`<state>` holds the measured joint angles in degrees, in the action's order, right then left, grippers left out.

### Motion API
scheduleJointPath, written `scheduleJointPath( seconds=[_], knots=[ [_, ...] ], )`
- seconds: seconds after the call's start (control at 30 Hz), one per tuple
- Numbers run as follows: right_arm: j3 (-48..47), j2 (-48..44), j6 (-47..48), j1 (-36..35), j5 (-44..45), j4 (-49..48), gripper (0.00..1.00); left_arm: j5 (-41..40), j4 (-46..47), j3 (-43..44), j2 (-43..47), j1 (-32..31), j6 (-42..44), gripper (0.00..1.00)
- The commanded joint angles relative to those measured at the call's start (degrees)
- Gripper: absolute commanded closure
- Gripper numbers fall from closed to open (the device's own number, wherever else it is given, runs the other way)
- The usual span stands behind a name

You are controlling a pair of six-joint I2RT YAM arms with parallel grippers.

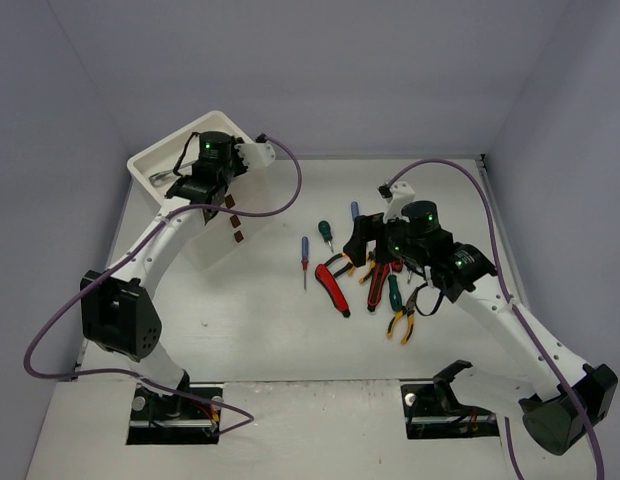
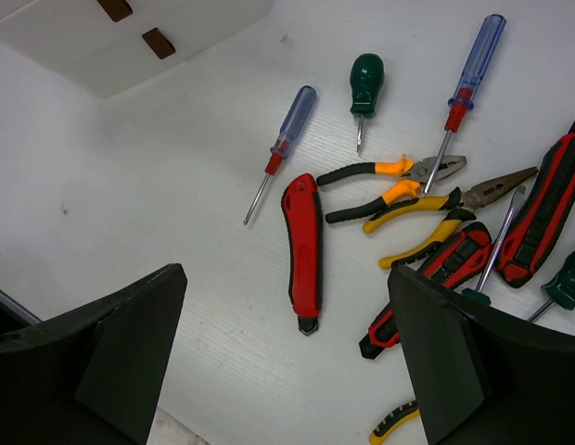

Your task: Sort the tools into containers

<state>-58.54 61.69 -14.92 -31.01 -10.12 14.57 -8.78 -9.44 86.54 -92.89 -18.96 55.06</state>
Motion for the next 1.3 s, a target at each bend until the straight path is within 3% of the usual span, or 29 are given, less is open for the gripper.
scheduleJointPath(
  seconds=[0.0,0.17,0.33,0.43,0.97,1.2,1.27],
  knots=[
    [0.38,-0.78,0.15,0.71,-1.48,-2.53,0.12,0.85,7.24,1.24,0.87,1.47,0.36,0.91],
    [0.67,-0.83,0.46,0.95,-1.92,-2.53,0.12,-0.54,8.38,0.56,0.26,1.65,-1.01,0.76],
    [0.57,-0.93,0.83,1.33,-2.3,-2.47,0.11,0.1,7.85,1.24,1.59,1.65,-4.78,0.46],
    [0.37,-0.71,0.85,1.55,-2.44,-2.45,0.11,1.15,5.94,2.19,2.57,1.73,-7.12,0.39],
    [0.93,-1.39,0.11,2.44,0.34,-2.23,0.11,9.04,-1.98,5.91,7.27,5.16,-22.34,0.31],
    [2.21,0.9,-4.34,8.38,15.96,2.41,0.14,12.38,-3.88,7.05,14.21,5.08,-40.18,0.28],
    [3.02,3.13,-5.21,11.51,18.65,3.44,0.15,12.12,-4.57,5.85,18.1,5.06,-49.99,0.26]
  ],
)
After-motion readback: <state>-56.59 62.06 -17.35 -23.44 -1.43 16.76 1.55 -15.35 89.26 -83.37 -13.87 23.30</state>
